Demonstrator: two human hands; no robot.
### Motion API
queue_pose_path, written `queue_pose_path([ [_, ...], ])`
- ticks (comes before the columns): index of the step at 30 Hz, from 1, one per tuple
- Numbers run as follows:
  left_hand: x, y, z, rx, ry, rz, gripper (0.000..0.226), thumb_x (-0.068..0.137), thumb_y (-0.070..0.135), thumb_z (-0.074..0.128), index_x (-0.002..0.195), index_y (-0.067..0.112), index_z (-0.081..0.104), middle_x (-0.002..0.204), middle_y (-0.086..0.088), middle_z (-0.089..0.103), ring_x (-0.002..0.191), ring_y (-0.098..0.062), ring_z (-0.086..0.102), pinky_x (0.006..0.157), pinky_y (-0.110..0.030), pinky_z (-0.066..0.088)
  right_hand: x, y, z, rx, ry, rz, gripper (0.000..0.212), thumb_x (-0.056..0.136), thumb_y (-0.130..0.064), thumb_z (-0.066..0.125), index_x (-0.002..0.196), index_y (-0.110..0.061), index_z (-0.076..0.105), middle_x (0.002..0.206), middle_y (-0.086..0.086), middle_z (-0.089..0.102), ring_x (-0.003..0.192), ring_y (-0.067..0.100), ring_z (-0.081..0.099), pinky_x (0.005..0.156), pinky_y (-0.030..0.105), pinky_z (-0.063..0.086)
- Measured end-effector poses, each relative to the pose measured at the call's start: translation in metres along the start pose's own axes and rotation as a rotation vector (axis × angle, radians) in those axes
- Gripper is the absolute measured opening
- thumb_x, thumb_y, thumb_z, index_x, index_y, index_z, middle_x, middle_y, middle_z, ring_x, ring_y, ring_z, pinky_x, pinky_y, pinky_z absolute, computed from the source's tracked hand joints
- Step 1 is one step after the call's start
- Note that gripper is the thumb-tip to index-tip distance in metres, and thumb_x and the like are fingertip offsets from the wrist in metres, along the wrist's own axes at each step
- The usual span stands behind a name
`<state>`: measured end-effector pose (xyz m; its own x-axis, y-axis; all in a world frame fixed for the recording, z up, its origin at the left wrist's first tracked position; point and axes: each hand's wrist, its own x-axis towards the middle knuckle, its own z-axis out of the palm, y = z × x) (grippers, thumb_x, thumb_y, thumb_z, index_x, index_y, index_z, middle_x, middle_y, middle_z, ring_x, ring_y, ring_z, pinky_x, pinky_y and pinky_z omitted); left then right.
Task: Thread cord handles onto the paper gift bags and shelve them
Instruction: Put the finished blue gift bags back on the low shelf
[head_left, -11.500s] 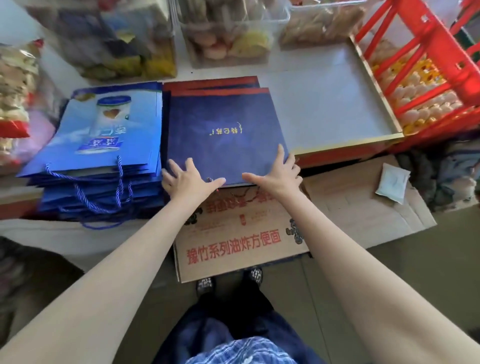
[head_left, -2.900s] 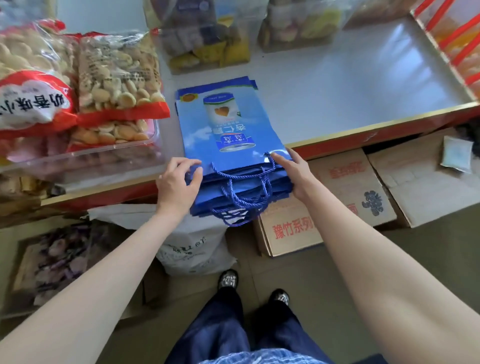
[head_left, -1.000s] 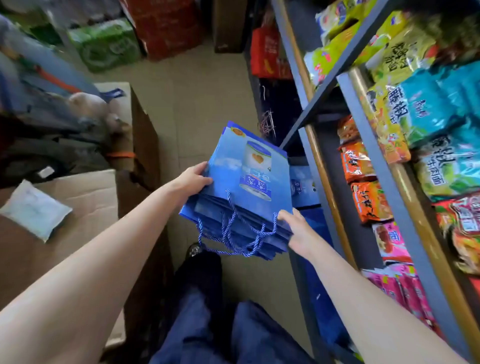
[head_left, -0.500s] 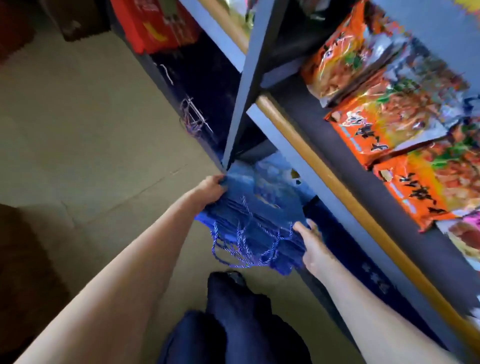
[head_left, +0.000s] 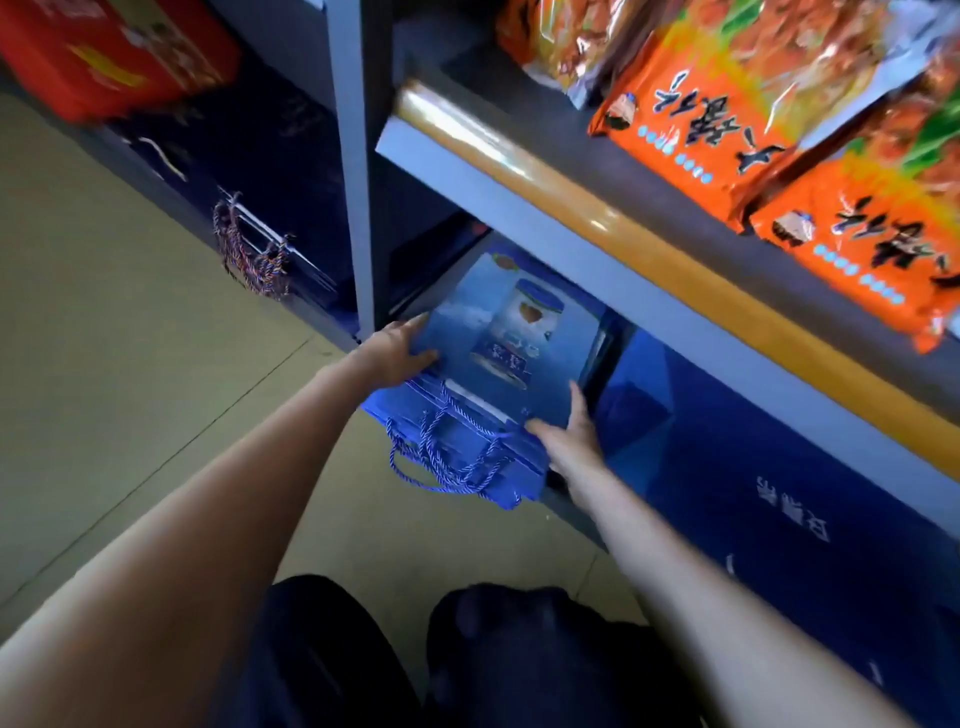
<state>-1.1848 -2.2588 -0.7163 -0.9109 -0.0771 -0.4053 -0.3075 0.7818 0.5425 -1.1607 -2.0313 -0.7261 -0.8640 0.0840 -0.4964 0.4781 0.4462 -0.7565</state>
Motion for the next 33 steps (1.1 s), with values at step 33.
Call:
queue_pose_path([
  [33, 0.011, -0.036, 0.032, 0.616, -0.012, 0.187, 0.137, 0.061, 0.050, 0.080, 0.130, 0.036, -0.038, 0.149, -0.011, -0.034, 0.134, -0.041, 0.026, 0.103, -0.044, 0.037, 0.011, 0.011, 0.030, -1.251, -0.041, -0.422, 0.139, 0.060, -0.061, 0.077, 0.141, -0.030, -0.032, 0.151, 0.011, -0.032, 0.141, 0.045, -0.011, 0.108, 0.064, 0.012],
])
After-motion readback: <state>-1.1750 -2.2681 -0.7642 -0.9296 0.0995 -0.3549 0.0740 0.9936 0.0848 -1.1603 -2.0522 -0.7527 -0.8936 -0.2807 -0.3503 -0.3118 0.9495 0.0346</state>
